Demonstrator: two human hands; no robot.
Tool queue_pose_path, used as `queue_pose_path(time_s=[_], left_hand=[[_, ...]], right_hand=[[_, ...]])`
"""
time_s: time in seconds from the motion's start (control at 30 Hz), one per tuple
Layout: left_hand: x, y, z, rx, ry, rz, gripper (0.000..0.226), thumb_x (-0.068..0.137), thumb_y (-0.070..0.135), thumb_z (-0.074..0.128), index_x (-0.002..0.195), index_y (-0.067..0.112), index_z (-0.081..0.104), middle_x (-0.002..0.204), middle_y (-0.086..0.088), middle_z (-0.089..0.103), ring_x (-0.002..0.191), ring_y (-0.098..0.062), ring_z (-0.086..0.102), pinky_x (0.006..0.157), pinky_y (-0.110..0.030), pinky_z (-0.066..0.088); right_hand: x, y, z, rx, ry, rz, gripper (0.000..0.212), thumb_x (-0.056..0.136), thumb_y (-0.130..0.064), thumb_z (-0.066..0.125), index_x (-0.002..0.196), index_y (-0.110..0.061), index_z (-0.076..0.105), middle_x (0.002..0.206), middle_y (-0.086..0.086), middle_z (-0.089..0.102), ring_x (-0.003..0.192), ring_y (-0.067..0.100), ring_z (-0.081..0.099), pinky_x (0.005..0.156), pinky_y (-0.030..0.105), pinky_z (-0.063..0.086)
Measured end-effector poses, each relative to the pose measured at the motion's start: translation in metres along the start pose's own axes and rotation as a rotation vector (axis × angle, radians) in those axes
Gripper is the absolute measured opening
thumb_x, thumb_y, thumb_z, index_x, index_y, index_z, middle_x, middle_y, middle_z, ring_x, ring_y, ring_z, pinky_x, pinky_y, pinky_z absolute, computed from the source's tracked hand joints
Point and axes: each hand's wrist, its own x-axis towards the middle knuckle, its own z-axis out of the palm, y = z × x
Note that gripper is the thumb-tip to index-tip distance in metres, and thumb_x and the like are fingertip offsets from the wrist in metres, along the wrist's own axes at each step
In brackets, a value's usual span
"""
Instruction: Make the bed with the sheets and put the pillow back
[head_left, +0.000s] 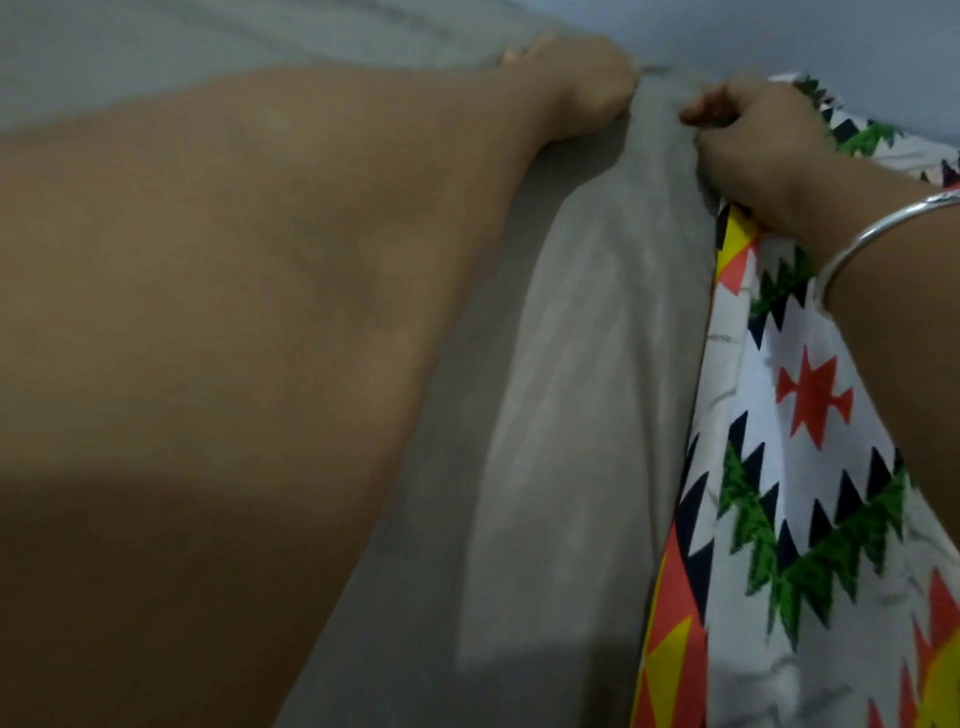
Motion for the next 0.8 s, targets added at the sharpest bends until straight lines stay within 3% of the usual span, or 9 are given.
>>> queue_pose_path(time_s=[0.1, 0.2, 0.27, 0.33, 0.43, 0.53, 0.6, 0.7, 0.8], left_hand=[[-0.002, 0.001, 0.003, 0.163, -0.005, -0.022, 0.039, 0.097, 0.022, 0.028, 0.124, 0.014, 0.054, 0.139, -0.015, 0.045, 0.126, -0.037, 0.039, 0.104, -0.058, 0.025], [-0.009, 0.007, 0.017, 0.129, 0.129, -0.038, 0.043, 0.096, 0.033, 0.027, 0.135, 0.029, 0.044, 0.145, -0.001, 0.04, 0.132, -0.032, 0.029, 0.102, -0.057, 0.02], [-0.012, 0.01, 0.023, 0.132, 0.216, -0.036, 0.048, 0.097, 0.035, 0.026, 0.144, 0.03, 0.032, 0.151, 0.005, 0.031, 0.135, -0.03, 0.026, 0.1, -0.052, 0.022], [-0.012, 0.011, 0.024, 0.135, 0.274, -0.059, 0.052, 0.097, 0.033, 0.027, 0.149, 0.026, 0.023, 0.155, 0.007, 0.023, 0.134, -0.028, 0.028, 0.099, -0.049, 0.024], [-0.008, 0.014, 0.023, 0.127, 0.237, -0.082, 0.059, 0.095, 0.03, 0.032, 0.151, 0.025, 0.014, 0.157, 0.009, 0.015, 0.136, -0.028, 0.026, 0.105, -0.052, 0.023], [-0.003, 0.014, 0.015, 0.113, 0.101, -0.076, 0.061, 0.094, 0.033, 0.032, 0.151, 0.025, 0.013, 0.159, 0.007, 0.01, 0.143, -0.027, 0.015, 0.111, -0.058, 0.011], [-0.002, 0.013, 0.014, 0.082, 0.055, -0.068, 0.062, 0.093, 0.032, 0.032, 0.152, 0.026, 0.011, 0.159, 0.005, 0.009, 0.144, -0.026, 0.011, 0.112, -0.059, 0.004], [-0.005, 0.011, 0.019, 0.04, 0.119, -0.041, 0.063, 0.091, 0.033, 0.034, 0.149, 0.038, 0.012, 0.158, -0.002, 0.014, 0.144, -0.027, 0.013, 0.113, -0.056, 0.005], [-0.008, 0.008, 0.027, 0.064, 0.259, -0.056, 0.056, 0.088, 0.039, 0.035, 0.143, 0.044, 0.027, 0.15, -0.013, 0.029, 0.139, -0.03, 0.024, 0.111, -0.045, 0.018]], right_hand=[[0.001, -0.002, 0.004, -0.176, -0.039, -0.022, 0.05, 0.085, -0.01, 0.045, 0.133, -0.022, 0.05, 0.139, 0.016, 0.047, 0.125, 0.038, 0.043, 0.105, 0.042, 0.037], [-0.002, -0.006, 0.008, -0.442, -0.037, -0.099, 0.058, 0.075, -0.033, 0.033, 0.13, -0.023, 0.049, 0.138, 0.018, 0.042, 0.121, 0.047, 0.039, 0.101, 0.058, 0.033], [-0.001, -0.007, 0.012, -0.57, -0.03, -0.121, 0.068, 0.071, -0.047, 0.024, 0.131, -0.024, 0.046, 0.137, 0.018, 0.041, 0.123, 0.046, 0.037, 0.098, 0.062, 0.031], [0.003, -0.007, 0.013, -0.618, -0.001, -0.125, 0.061, 0.081, -0.048, 0.03, 0.135, -0.024, 0.041, 0.141, 0.024, 0.035, 0.123, 0.048, 0.038, 0.097, 0.062, 0.033], [0.013, -0.004, 0.006, -0.575, -0.062, -0.179, 0.066, 0.089, -0.023, 0.05, 0.147, -0.033, 0.022, 0.15, 0.027, 0.023, 0.126, 0.051, 0.037, 0.098, 0.055, 0.037], [0.024, -0.009, -0.004, -0.54, -0.192, -0.14, 0.057, 0.093, -0.004, 0.044, 0.147, -0.013, 0.031, 0.145, 0.026, 0.036, 0.122, 0.045, 0.042, 0.101, 0.048, 0.036], [0.027, -0.011, -0.005, -0.571, -0.205, -0.129, 0.041, 0.095, -0.002, 0.04, 0.135, 0.006, 0.043, 0.135, 0.033, 0.042, 0.114, 0.047, 0.045, 0.098, 0.05, 0.035], [0.022, -0.011, 0.002, -0.634, -0.165, -0.187, 0.037, 0.095, -0.012, 0.043, 0.125, 0.007, 0.051, 0.126, 0.034, 0.05, 0.11, 0.045, 0.049, 0.093, 0.049, 0.04], [0.027, -0.001, 0.011, -0.597, -0.075, -0.26, 0.055, 0.093, -0.042, 0.037, 0.134, -0.006, 0.044, 0.136, 0.024, 0.045, 0.123, 0.041, 0.043, 0.098, 0.055, 0.039]])
